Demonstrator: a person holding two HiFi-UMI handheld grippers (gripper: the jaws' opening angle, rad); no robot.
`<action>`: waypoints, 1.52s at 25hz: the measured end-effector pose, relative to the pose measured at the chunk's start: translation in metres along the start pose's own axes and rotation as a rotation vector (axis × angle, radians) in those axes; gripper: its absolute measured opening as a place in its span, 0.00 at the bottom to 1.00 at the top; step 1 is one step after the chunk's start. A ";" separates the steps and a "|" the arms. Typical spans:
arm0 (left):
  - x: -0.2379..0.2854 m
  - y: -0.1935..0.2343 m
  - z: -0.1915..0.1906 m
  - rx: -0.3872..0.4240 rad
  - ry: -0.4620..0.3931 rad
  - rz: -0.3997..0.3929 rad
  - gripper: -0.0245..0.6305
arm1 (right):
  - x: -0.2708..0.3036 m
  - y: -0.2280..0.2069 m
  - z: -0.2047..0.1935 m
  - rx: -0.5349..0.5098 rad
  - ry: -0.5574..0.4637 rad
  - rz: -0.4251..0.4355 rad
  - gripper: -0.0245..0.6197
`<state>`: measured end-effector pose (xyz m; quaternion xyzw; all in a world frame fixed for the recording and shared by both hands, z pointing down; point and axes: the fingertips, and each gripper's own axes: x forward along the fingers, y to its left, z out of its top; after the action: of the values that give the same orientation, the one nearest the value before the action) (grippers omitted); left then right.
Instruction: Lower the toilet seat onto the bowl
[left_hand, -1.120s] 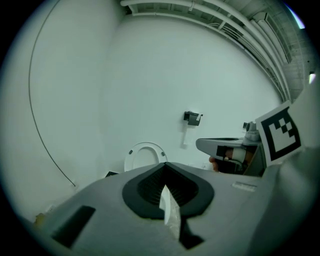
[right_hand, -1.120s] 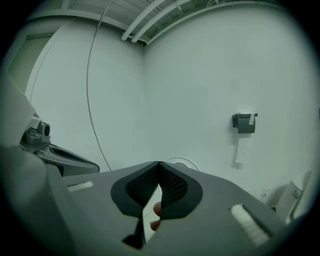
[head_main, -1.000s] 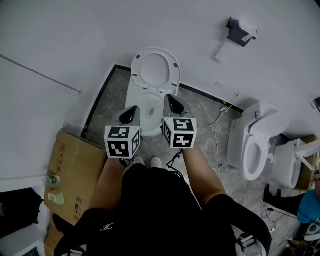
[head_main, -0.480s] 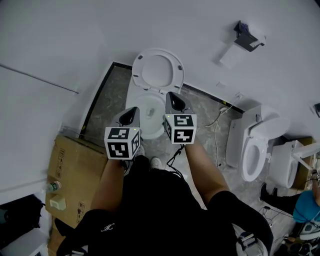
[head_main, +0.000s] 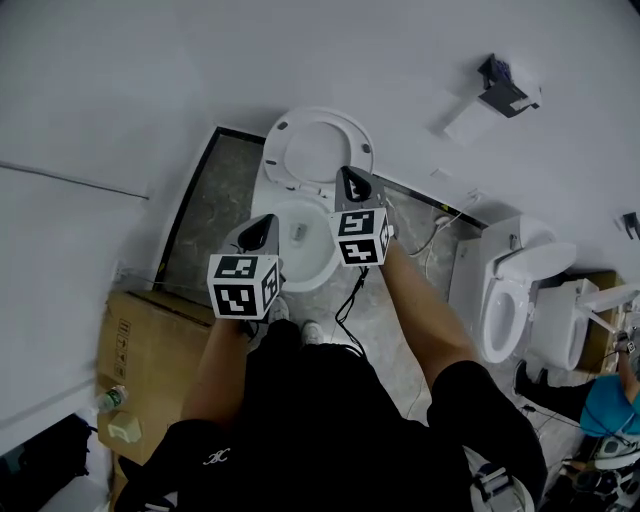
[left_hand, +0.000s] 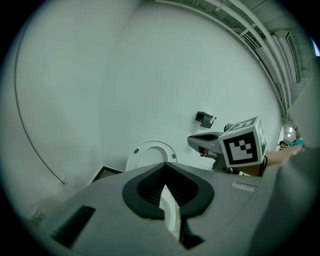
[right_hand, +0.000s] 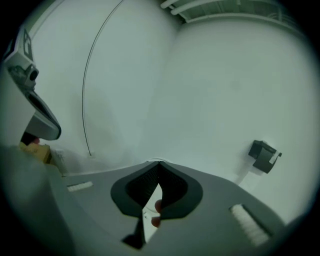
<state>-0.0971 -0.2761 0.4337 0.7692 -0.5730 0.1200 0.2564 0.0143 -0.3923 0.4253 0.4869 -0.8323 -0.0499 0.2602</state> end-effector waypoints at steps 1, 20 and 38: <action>0.005 0.005 0.003 -0.002 0.001 -0.006 0.05 | 0.010 -0.003 0.001 -0.034 0.004 -0.012 0.05; 0.075 0.070 0.029 -0.074 0.056 -0.086 0.05 | 0.177 -0.047 -0.040 -0.358 0.228 -0.081 0.16; 0.079 0.127 0.005 -0.118 0.106 0.004 0.05 | 0.256 -0.071 -0.082 -0.501 0.398 -0.139 0.14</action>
<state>-0.1929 -0.3704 0.5000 0.7440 -0.5663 0.1272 0.3311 0.0096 -0.6294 0.5708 0.4635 -0.6917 -0.1746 0.5255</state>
